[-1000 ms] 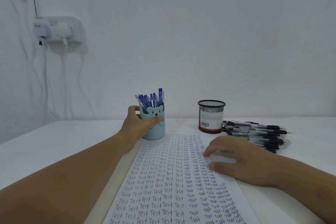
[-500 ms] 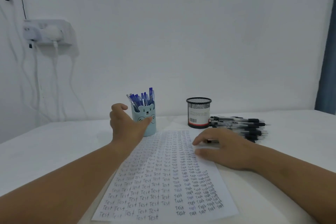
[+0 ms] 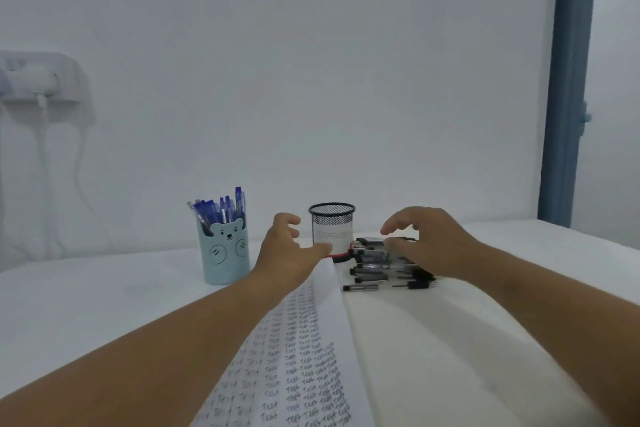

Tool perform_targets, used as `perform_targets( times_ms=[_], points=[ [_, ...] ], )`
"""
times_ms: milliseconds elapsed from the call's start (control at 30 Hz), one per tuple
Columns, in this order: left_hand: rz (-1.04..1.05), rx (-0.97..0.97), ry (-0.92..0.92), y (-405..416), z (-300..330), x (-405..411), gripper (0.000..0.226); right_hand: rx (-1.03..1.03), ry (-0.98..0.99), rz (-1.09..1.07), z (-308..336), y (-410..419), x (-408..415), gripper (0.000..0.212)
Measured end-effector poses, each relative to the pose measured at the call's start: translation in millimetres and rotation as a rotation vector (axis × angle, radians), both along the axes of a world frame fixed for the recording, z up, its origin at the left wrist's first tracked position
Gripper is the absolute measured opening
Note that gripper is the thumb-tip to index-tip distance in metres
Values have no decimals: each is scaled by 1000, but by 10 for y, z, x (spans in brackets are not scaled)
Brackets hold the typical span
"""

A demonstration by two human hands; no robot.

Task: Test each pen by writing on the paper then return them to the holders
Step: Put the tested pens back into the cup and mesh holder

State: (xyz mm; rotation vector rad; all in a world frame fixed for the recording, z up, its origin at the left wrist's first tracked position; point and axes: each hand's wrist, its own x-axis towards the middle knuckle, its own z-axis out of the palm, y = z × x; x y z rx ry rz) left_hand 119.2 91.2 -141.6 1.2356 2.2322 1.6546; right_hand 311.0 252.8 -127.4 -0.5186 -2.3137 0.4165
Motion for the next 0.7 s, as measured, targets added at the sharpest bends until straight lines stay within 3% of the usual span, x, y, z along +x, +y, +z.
perform_targets(
  times_ms=[133, 367, 533, 700],
  points=[
    [-29, -15, -147, 373, -46, -100, 101, 53, 106, 3, -208, 196, 30, 21],
    [-97, 53, -264, 860, -49, -267, 125, 74, 45, 38, -285, 378, -21, 25],
    [-23, 201, -198, 906, 3, -282, 89, 17, -51, 9, -316, 404, -22, 36],
    [-13, 362, -1, 561, 222, -152, 78, -22, -136, -2, -300, 349, 4, 51]
  ],
)
